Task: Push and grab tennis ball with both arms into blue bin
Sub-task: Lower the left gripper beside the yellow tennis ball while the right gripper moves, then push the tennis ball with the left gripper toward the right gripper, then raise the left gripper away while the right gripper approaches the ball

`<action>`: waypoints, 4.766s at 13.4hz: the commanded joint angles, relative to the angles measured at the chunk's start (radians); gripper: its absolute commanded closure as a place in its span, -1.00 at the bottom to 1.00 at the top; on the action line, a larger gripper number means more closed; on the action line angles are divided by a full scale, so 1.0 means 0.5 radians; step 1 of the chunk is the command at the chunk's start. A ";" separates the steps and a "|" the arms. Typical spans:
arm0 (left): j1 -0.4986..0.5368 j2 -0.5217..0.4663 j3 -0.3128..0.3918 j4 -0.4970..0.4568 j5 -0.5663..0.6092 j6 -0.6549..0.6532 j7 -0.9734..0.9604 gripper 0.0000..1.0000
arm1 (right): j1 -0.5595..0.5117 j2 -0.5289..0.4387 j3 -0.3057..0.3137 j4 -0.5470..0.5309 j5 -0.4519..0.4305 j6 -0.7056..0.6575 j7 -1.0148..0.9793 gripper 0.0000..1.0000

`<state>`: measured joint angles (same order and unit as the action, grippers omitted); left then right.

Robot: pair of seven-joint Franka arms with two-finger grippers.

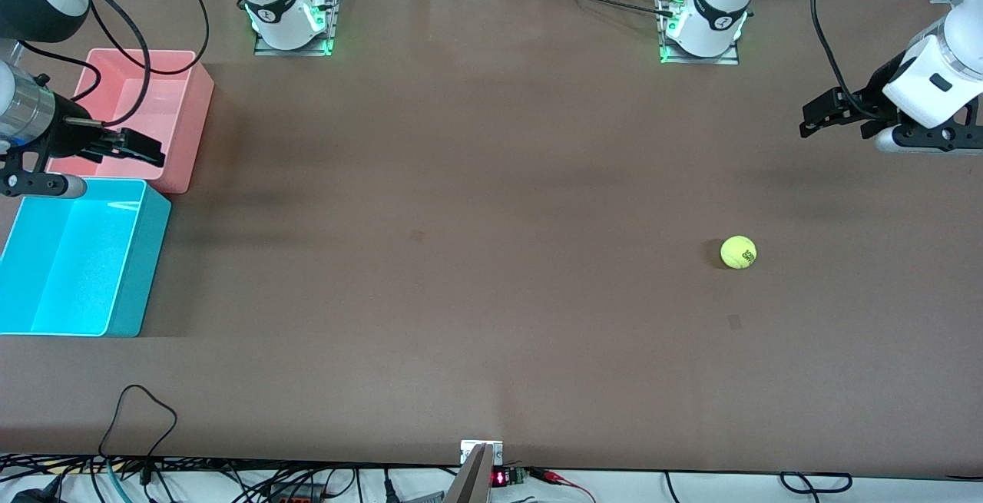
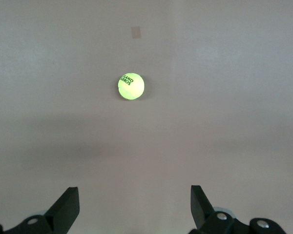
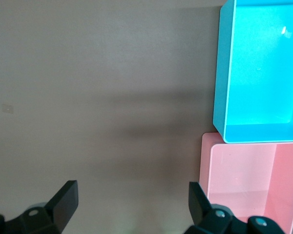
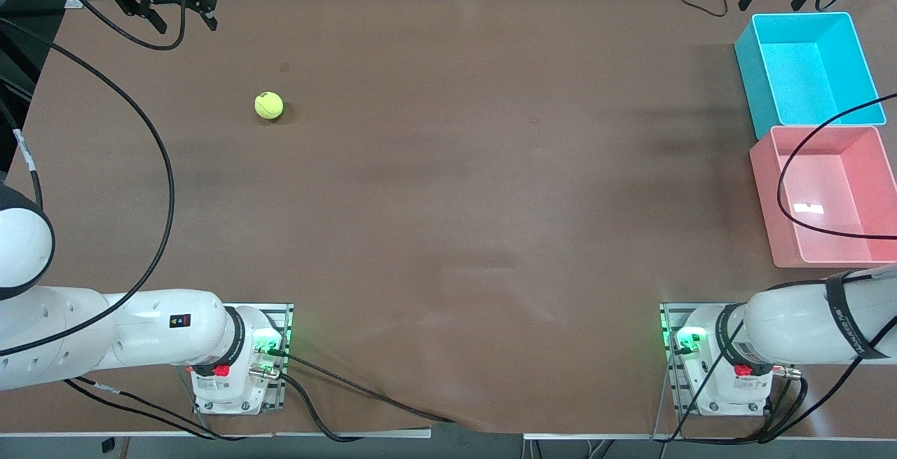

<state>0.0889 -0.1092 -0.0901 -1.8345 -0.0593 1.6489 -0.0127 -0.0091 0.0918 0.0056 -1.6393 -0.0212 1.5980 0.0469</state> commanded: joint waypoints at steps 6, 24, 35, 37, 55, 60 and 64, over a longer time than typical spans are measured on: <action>0.031 0.147 -0.004 0.009 0.088 0.031 0.022 0.20 | -0.034 -0.021 0.013 -0.019 -0.001 0.013 -0.060 -1.00; 0.334 1.224 0.002 0.095 0.422 0.991 2.798 1.00 | 0.012 0.194 0.032 0.021 -0.025 -0.106 -0.078 -1.00; 0.411 1.353 -0.022 -0.034 0.422 1.359 3.170 1.00 | 0.040 0.240 0.035 -0.166 -0.019 0.025 -0.078 -1.00; 0.411 1.357 -0.031 -0.052 0.416 1.356 3.170 1.00 | 0.067 0.221 0.038 -0.273 -0.016 0.138 -0.078 -1.00; 0.451 1.301 -0.519 0.420 0.419 0.761 2.425 1.00 | 0.046 0.274 0.053 -0.940 -0.022 1.041 -0.742 -1.00; 0.442 1.271 -0.550 0.711 0.413 0.519 2.183 1.00 | -0.046 0.341 0.056 -0.940 -0.022 1.044 -1.733 -1.00; 0.362 1.252 -0.599 0.889 0.422 0.262 1.983 1.00 | -0.086 0.353 0.056 -0.964 -0.022 1.053 -2.280 -1.00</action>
<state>0.2965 0.5200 -0.3798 -1.4415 0.1334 1.8588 1.0386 -0.0391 0.2756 0.0226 -2.1004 -0.0230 2.1104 -0.9923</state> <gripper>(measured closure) 0.991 0.000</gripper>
